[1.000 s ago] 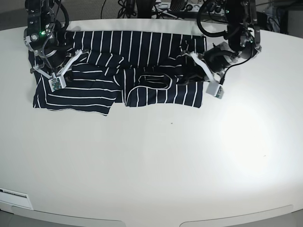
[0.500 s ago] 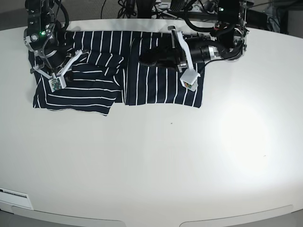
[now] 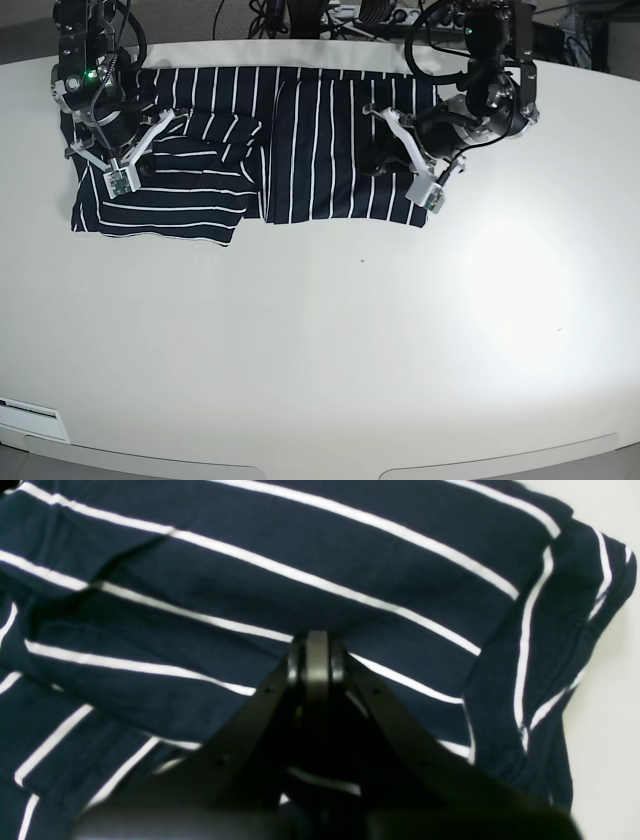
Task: Fold the T-shirt properly
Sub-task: 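Press the folded end flat with the left gripper and release, then drag the folded bundle with the right gripper toward the left gripper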
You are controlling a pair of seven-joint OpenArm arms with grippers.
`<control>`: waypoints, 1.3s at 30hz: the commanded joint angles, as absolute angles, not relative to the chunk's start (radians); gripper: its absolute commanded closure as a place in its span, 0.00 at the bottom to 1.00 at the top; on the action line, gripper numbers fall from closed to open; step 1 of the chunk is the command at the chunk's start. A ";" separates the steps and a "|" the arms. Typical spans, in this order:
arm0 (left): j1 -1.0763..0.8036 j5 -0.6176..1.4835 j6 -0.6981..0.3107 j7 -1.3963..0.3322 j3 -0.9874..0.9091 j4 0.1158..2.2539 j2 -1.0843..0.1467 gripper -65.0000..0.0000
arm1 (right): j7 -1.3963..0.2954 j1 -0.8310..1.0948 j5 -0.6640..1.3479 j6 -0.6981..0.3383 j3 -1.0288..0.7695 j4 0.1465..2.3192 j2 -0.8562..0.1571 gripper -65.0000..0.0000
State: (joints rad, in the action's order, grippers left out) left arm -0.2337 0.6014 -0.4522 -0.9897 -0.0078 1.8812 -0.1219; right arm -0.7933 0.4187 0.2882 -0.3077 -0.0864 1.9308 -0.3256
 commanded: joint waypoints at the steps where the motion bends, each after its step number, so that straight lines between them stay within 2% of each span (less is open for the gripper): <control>1: -0.227 0.590 -0.459 -0.973 0.024 1.888 -0.125 1.00 | -0.805 0.420 0.292 -0.311 -0.086 1.937 -0.332 0.97; 5: -0.227 0.453 -0.453 -0.960 0.131 1.865 -0.125 1.00 | -0.805 0.420 0.292 -0.311 -0.086 1.937 -0.332 0.97; 9: -0.227 0.338 -0.389 -0.912 0.151 1.817 -0.138 1.00 | -0.805 0.414 0.292 -0.309 -0.086 1.966 -0.333 0.96; 11: -0.227 0.304 -0.379 -0.904 0.149 1.789 -0.159 1.00 | -0.805 0.406 0.292 -0.295 -0.086 2.000 -0.333 0.86; 14: -0.227 0.284 -0.372 -0.897 0.149 1.753 -0.205 1.00 | -0.807 0.386 0.279 -0.285 -0.086 2.062 -0.335 0.64; 16: -0.227 0.285 -0.372 -0.897 0.149 1.745 -0.240 1.00 | -0.809 0.364 0.241 -0.253 -0.086 2.101 -0.344 0.54; 19: -0.226 0.285 -0.372 -0.897 0.149 1.745 -0.284 1.00 | -0.825 0.327 0.123 -0.129 -0.096 2.128 -0.355 0.53; 23: -0.226 0.289 -0.372 -0.897 0.149 1.745 -0.344 1.00 | -0.858 0.322 0.131 -0.090 -0.187 2.109 -0.355 0.53; 27: -0.224 0.289 -0.372 -0.897 0.147 1.745 -0.376 1.00 | -0.905 0.322 0.313 -0.161 -0.335 2.041 -0.355 0.53; 32: -0.224 0.304 -0.373 -0.897 0.147 1.745 -0.377 1.00 | -1.003 0.322 0.649 -0.311 -0.492 1.912 -0.355 0.51; 39: -0.224 0.311 -0.373 -0.898 0.147 1.747 -0.377 1.00 | -1.120 0.322 0.955 -0.423 -0.524 1.729 -0.355 0.51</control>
State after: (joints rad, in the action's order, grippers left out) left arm -0.2043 0.4305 -0.4225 -0.7174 0.1493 1.7721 -0.3546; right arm -1.1118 0.3264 0.9649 -0.4232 -0.5190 1.7203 -0.3405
